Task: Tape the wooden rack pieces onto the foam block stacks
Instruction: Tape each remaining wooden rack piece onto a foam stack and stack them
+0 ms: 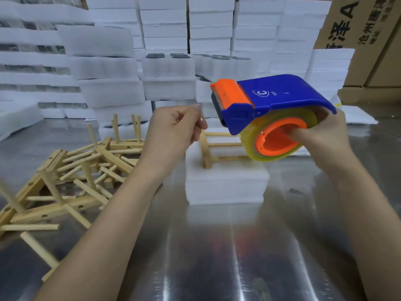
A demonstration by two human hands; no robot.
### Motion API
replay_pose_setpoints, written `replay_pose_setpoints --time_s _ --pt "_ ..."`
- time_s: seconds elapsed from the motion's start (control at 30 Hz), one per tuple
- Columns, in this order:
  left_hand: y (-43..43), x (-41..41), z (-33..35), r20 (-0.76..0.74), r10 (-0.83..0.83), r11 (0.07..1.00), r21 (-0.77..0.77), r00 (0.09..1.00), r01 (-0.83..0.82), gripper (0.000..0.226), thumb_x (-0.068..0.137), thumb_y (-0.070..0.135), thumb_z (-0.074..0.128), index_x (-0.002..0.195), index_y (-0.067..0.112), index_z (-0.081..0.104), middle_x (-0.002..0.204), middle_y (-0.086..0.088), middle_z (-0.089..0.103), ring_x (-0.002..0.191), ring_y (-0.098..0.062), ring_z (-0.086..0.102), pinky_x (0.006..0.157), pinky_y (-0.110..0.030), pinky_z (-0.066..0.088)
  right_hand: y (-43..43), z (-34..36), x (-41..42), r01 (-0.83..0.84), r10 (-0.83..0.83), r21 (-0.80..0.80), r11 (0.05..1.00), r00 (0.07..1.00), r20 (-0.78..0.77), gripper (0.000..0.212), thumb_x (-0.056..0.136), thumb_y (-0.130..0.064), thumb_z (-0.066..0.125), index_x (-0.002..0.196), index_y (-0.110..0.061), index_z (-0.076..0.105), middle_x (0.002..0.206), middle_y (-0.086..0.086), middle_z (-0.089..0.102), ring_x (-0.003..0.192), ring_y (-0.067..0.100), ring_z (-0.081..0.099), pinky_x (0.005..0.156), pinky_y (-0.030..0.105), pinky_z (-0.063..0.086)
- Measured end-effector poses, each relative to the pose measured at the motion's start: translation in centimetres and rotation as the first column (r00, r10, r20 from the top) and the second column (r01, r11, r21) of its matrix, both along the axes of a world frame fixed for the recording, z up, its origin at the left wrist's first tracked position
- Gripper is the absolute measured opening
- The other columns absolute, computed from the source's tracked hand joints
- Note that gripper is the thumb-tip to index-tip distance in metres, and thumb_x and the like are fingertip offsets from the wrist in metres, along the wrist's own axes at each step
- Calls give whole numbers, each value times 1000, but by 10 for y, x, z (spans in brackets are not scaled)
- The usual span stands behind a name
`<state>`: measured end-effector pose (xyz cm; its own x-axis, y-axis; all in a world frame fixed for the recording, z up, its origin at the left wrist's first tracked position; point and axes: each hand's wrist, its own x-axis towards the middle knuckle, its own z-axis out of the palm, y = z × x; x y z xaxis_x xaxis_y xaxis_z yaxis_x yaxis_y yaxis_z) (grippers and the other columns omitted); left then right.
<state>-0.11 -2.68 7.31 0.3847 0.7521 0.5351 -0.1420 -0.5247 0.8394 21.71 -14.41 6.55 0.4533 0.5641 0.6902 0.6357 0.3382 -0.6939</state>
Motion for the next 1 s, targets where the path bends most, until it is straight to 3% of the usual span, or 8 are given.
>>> replay_pose_setpoints --time_s 0.17,0.3,0.4,0.5,0.6,0.7,0.8,1.0 --pt "3 -1 6 103 55 998 -17 993 -53 45 94 9 47 50 15 54 38 9 36 39 -7 30 43 -20 26 -1 2 11 48 -48 -15 999 999 15 54 57 0 62 103 -29 64 84 -26 70 84 -3 65 69 11 50" --pt "38 -36 14 339 269 952 -238 902 -194 51 83 8 47 34 21 49 35 11 33 35 -8 26 38 -17 20 -14 -1 37 188 -182 56 981 978 -102 54 59 6 56 100 -29 61 86 -24 68 82 -13 62 70 6 46" --pt "55 -50 5 193 364 917 -244 911 -314 48 86 15 47 39 21 56 37 8 47 34 -7 38 37 -15 29 -17 -6 49 303 -286 99 948 945 -157 58 57 -1 51 110 -22 57 95 -18 61 83 -18 59 70 3 43" --pt "60 -46 -7 114 369 919 -189 922 -345 34 89 20 45 61 16 64 50 4 64 42 -10 56 42 -15 40 -7 -12 52 368 -340 88 926 912 -230 49 60 -4 54 95 -37 62 85 -24 64 78 -15 60 68 4 44" --pt "68 -48 -10 18 339 912 -253 941 -324 29 95 16 46 77 11 68 59 2 69 52 -9 66 47 -14 48 -3 -18 58 426 -388 126 896 888 -246 51 61 -3 54 92 -43 63 83 -28 66 83 -10 63 70 7 46" --pt "71 -53 -14 -33 325 911 -257 945 -322 24 96 13 55 76 15 68 66 4 71 62 -5 67 55 -13 49 -1 -21 62 435 -394 196 879 893 -216 57 60 0 52 107 -31 60 91 -24 66 90 -7 63 74 8 46" --pt "71 -54 -14 -32 327 899 -296 944 -322 21 93 10 56 76 14 69 63 6 71 56 -2 66 50 -10 46 4 -22 67 415 -377 252 874 907 -187 55 66 -2 62 118 -23 57 106 -14 66 102 0 62 79 11 48" --pt "70 -43 -23 -230 357 880 -240 905 -409 26 90 9 56 68 11 68 63 -2 72 51 -7 66 47 -15 48 8 -25 74 407 -384 279 870 914 -134 56 68 -6 68 118 -28 53 116 -6 64 108 5 61 83 15 51"
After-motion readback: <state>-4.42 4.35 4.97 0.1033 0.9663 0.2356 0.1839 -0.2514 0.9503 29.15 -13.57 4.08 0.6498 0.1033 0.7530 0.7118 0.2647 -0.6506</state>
